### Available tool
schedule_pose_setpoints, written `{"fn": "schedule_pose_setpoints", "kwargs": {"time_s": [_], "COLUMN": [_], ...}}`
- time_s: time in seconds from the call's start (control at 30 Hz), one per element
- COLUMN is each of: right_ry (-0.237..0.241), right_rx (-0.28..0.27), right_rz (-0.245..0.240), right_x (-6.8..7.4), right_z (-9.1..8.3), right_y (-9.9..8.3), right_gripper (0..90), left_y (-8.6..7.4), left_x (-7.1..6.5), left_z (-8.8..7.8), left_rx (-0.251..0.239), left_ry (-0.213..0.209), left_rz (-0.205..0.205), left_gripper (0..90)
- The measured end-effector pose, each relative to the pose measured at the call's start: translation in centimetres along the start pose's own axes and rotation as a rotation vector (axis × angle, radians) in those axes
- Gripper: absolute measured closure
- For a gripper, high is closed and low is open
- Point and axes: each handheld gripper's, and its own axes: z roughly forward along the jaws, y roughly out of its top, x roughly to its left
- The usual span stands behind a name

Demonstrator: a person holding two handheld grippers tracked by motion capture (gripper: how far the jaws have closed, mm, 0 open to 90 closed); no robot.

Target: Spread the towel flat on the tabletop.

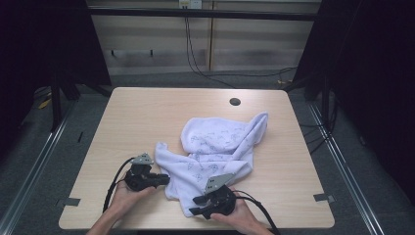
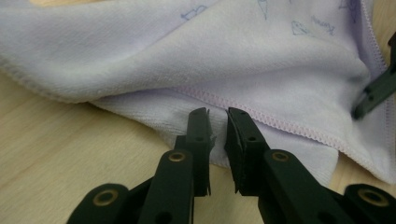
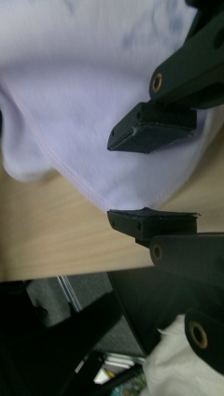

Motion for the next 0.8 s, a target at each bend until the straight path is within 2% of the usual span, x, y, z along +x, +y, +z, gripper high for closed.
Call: {"fn": "schedule_pose_setpoints", "kwargs": {"time_s": [0.13, 0.2, 0.23, 0.3, 0.33, 0.37, 0.43, 0.47, 0.5, 0.57, 0.6, 0.67, 0.7, 0.73, 0.8], "right_ry": [0.000, -0.058, -0.073, -0.127, -0.127, -0.153, -0.133, -0.133, -0.104, -0.103, -0.119, -0.149, -0.149, -0.223, -0.270], "right_rx": [-0.011, -0.022, -0.019, -0.014, -0.014, 0.005, 0.020, 0.020, 0.010, -0.007, -0.068, -0.152, -0.152, -0.219, -0.268], "right_rz": [-0.027, -0.104, -0.118, -0.162, -0.162, -0.150, -0.113, -0.113, -0.068, -0.050, -0.010, 0.043, 0.043, 0.087, 0.128], "right_x": [0.5, 1.3, 1.5, 2.0, 2.0, 1.6, 1.1, 1.1, 0.3, -0.1, -0.9, -1.9, -1.9, -3.2, -4.3], "right_z": [0.3, 0.5, 0.5, 0.6, 0.6, 0.4, 0.0, 0.0, -1.0, -1.6, -3.9, -6.9, -6.9, -10.1, -12.4], "right_y": [-0.1, -0.4, -0.4, -0.4, -0.4, -0.2, -0.1, -0.1, -0.1, -0.1, 0.0, -0.1, -0.1, -0.8, -1.5], "right_gripper": [57.5, 58.0, 59.5, 70.5, 70.5, 84.4, 86.0, 86.0, 86.6, 86.7, 86.9, 87.0, 87.0, 87.0, 87.1], "left_y": [0.1, 0.0, 0.0, 0.0, 0.0, 0.0, 0.0, 0.0, -0.1, -0.1, -0.2, -0.2, -0.2, -0.2, -0.1], "left_x": [0.0, 0.0, 0.1, 0.1, 0.1, 0.1, 0.2, 0.2, 0.1, 0.0, -0.1, -0.1, -0.1, -0.1, -0.3], "left_z": [0.0, 0.0, 0.0, 0.0, 0.0, 0.0, -0.1, -0.1, -0.2, -0.3, -0.3, -0.3, -0.3, -0.2, -0.2], "left_rx": [0.004, 0.001, -0.002, -0.005, -0.005, -0.006, -0.002, -0.002, 0.002, 0.004, 0.006, 0.006, 0.006, 0.002, 0.010], "left_ry": [-0.001, -0.006, -0.008, -0.006, -0.006, -0.001, -0.007, -0.007, -0.003, 0.008, 0.013, 0.015, 0.015, 0.018, 0.029], "left_rz": [-0.007, -0.019, -0.023, -0.028, -0.028, -0.029, -0.034, -0.034, -0.031, -0.016, -0.011, -0.014, -0.014, -0.011, -0.001], "left_gripper": [78.6, 78.3, 78.3, 78.3, 78.3, 78.3, 78.3, 78.4, 78.4, 78.3, 78.3, 78.3, 78.4, 78.5, 78.6]}}
